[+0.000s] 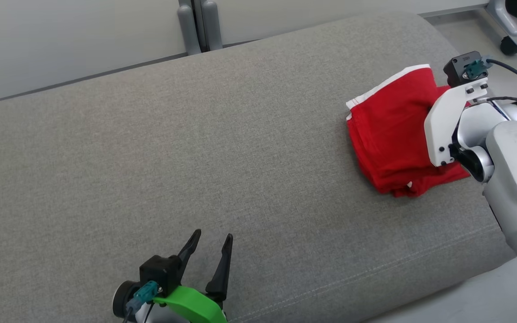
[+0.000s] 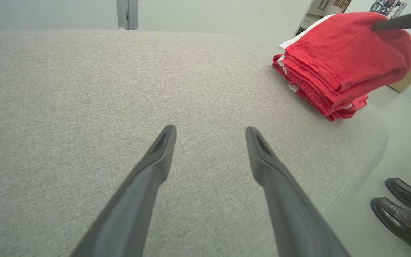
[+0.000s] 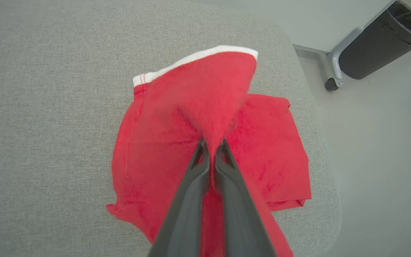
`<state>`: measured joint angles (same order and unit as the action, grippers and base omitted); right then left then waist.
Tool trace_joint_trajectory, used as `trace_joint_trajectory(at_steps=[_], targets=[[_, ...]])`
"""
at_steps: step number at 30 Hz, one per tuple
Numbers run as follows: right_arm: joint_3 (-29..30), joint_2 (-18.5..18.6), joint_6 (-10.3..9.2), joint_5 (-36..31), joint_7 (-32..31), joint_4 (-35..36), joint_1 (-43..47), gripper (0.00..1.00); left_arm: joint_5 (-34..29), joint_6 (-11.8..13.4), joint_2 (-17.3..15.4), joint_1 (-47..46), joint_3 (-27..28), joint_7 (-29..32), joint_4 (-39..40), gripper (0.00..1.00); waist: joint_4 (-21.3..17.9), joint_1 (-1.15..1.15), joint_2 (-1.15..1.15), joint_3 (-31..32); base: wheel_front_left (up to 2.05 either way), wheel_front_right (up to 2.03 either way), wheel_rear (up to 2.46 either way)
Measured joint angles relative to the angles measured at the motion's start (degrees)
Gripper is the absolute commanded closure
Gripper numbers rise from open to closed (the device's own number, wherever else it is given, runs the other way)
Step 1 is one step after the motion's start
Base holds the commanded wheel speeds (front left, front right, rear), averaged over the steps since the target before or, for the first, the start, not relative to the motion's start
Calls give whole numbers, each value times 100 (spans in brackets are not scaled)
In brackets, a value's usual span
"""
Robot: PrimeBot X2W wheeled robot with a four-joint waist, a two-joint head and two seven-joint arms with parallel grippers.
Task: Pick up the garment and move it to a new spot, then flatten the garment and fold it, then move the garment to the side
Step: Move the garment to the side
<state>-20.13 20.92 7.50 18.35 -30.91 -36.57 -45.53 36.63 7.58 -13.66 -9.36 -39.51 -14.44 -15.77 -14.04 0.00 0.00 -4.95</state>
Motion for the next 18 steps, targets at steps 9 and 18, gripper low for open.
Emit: trace_joint_trajectory(at_steps=[9, 18], targets=[[-770, 326, 1, -105, 501, -554, -246, 100, -42, -9, -109, -141, -51, 114, 62, 0, 152, 0, 0, -217, 0, 0, 0], [-1488, 836, 3, -428, 883, -1180, -550, 100, -57, -9, -183, -220, -76, 172, 93, 0, 488, 0, 0, -420, 0, 0, 0]])
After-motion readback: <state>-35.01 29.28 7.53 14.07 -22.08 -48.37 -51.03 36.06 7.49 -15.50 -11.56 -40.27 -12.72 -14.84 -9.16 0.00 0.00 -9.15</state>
